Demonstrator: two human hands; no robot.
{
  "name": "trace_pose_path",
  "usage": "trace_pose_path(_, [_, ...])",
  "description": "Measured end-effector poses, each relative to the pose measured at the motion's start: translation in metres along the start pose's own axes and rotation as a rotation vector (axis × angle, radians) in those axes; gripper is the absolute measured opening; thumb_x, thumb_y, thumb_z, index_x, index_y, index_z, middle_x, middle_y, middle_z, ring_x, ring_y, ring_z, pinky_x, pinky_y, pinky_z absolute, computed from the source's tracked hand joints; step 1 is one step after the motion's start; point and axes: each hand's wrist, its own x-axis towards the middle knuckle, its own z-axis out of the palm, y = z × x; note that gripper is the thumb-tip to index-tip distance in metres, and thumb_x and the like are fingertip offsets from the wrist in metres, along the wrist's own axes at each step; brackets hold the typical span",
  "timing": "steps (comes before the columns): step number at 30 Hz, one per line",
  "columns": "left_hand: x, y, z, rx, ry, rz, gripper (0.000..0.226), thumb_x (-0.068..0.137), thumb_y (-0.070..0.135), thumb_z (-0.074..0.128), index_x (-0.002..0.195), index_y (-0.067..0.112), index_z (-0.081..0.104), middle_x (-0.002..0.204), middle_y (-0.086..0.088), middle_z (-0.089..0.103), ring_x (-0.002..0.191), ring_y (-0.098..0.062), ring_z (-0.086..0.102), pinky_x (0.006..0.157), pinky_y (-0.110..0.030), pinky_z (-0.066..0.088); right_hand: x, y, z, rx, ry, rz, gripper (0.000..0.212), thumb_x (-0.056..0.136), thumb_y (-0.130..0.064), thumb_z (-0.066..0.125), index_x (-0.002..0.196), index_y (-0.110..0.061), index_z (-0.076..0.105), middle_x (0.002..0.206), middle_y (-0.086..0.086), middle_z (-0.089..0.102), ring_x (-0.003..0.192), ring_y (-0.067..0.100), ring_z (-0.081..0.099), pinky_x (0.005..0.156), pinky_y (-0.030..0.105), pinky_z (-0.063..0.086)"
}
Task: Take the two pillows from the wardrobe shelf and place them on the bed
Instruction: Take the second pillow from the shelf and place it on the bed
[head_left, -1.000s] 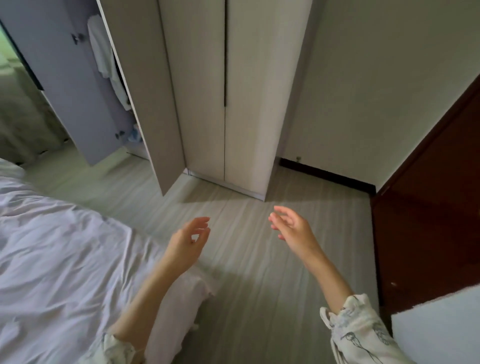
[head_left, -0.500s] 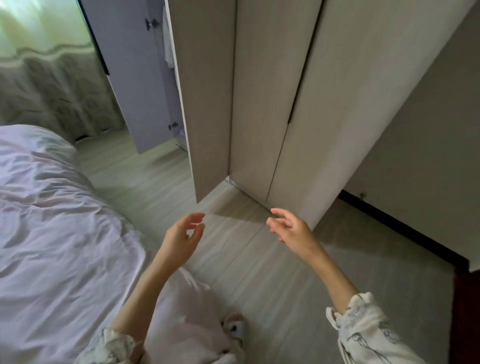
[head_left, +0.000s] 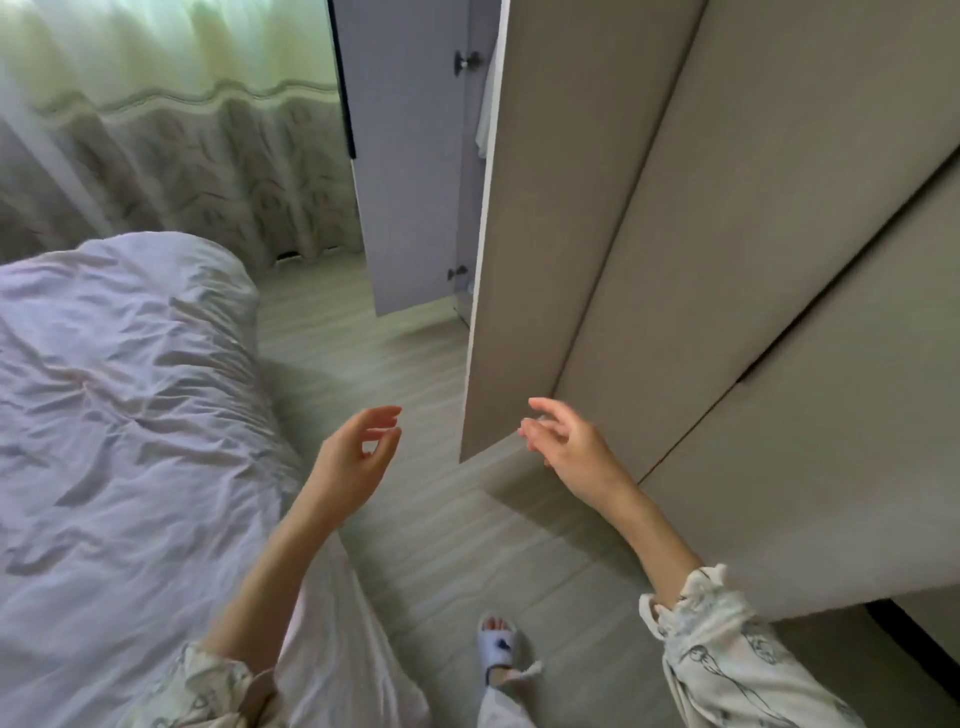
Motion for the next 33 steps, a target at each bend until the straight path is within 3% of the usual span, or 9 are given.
trace_pose_path(4, [0.056, -0.016, -0.018, 0.008, 0.099, -0.087, 0.027, 0.09, 0.003, 0.055, 0.116, 0.001, 0.059, 0.111, -0.017, 0.064, 0.088, -0.023, 0.059, 0.072, -0.015, 0.044, 0.092, -0.021, 0.028, -0.017, -0.157, -0.054, 0.037, 0.094, -0.025, 0.052, 0.129, -0.014, 0.05, 0.118, 0.014, 0.063, 0.098, 0.017, 0.058, 0.076, 0.02, 0.042])
trace_pose_path(8, [0.129, -0.022, -0.041, 0.05, 0.215, -0.124, 0.027, 0.09, 0.003, 0.054, 0.116, 0.0, 0.059, 0.112, -0.016, 0.064, 0.09, -0.022, 0.058, 0.068, -0.006, 0.042, 0.194, -0.051, 0.055, -0.034, -0.299, -0.111, 0.037, 0.095, -0.03, 0.047, 0.129, -0.017, 0.049, 0.122, 0.014, 0.06, 0.102, 0.019, 0.058, 0.073, 0.02, 0.042])
trace_pose_path(13, [0.215, -0.016, -0.08, 0.088, 0.263, -0.174, 0.032, 0.09, 0.004, 0.054, 0.122, 0.002, 0.056, 0.115, -0.018, 0.062, 0.101, -0.026, 0.059, 0.083, -0.028, 0.047, 0.311, -0.106, 0.091, -0.059, -0.373, -0.185, 0.035, 0.094, -0.029, 0.051, 0.127, -0.017, 0.051, 0.115, 0.014, 0.063, 0.097, 0.019, 0.059, 0.068, 0.021, 0.043])
trace_pose_path(17, [0.277, -0.02, -0.112, 0.133, 0.331, -0.176, 0.032, 0.091, 0.006, 0.054, 0.123, 0.002, 0.055, 0.117, -0.016, 0.061, 0.097, -0.021, 0.058, 0.076, -0.014, 0.045, 0.383, -0.146, 0.12, -0.023, -0.41, -0.22, 0.034, 0.093, -0.027, 0.052, 0.125, -0.016, 0.052, 0.112, 0.015, 0.064, 0.091, 0.018, 0.058, 0.074, 0.027, 0.044])
trace_pose_path(24, [0.393, -0.049, -0.144, 0.148, 0.275, -0.176, 0.035, 0.093, 0.014, 0.051, 0.127, 0.008, 0.052, 0.121, -0.007, 0.058, 0.101, -0.01, 0.054, 0.075, -0.008, 0.043, 0.488, -0.183, 0.159, -0.012, -0.383, -0.212, 0.033, 0.092, -0.03, 0.053, 0.123, -0.018, 0.054, 0.109, 0.009, 0.064, 0.097, 0.02, 0.061, 0.077, 0.028, 0.045])
trace_pose_path(29, [0.519, -0.069, -0.166, 0.209, 0.108, -0.064, 0.034, 0.092, 0.016, 0.054, 0.125, 0.007, 0.054, 0.118, -0.012, 0.06, 0.107, -0.022, 0.059, 0.094, -0.038, 0.049, 0.575, -0.212, 0.179, 0.033, -0.275, -0.169, 0.032, 0.093, -0.029, 0.052, 0.123, -0.017, 0.055, 0.109, 0.007, 0.064, 0.102, 0.023, 0.061, 0.084, 0.033, 0.046])
trace_pose_path(33, [0.638, -0.061, -0.194, 0.28, 0.003, 0.105, 0.03, 0.09, 0.014, 0.056, 0.12, 0.008, 0.058, 0.114, -0.011, 0.062, 0.102, -0.025, 0.061, 0.091, -0.037, 0.049, 0.651, -0.252, 0.165, 0.073, -0.113, -0.136, 0.033, 0.094, -0.028, 0.051, 0.124, -0.015, 0.054, 0.118, 0.01, 0.063, 0.108, 0.023, 0.059, 0.094, 0.039, 0.045])
